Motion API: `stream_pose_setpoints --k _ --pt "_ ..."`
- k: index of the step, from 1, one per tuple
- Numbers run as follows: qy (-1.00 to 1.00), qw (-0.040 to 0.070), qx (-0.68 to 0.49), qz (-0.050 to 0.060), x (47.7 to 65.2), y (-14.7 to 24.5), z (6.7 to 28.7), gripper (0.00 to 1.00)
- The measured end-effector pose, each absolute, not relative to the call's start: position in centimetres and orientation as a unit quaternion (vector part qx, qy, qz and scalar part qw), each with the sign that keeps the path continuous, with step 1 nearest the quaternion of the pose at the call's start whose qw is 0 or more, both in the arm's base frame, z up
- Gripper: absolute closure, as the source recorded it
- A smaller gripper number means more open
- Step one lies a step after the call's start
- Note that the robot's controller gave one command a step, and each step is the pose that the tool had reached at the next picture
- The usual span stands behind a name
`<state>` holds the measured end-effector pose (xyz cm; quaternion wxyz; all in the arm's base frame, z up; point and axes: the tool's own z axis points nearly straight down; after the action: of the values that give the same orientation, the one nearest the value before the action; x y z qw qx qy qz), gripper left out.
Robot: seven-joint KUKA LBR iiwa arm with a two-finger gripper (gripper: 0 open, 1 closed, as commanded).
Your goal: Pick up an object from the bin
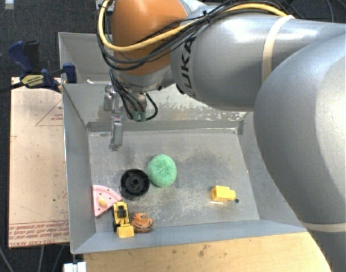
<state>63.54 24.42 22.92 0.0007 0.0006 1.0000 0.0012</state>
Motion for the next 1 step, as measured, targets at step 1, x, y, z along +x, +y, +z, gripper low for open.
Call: stream_pose_setpoints --k 1 --pt "1.000 0.001 0.001 0.001 63.54 24.42 22.92 0.00"
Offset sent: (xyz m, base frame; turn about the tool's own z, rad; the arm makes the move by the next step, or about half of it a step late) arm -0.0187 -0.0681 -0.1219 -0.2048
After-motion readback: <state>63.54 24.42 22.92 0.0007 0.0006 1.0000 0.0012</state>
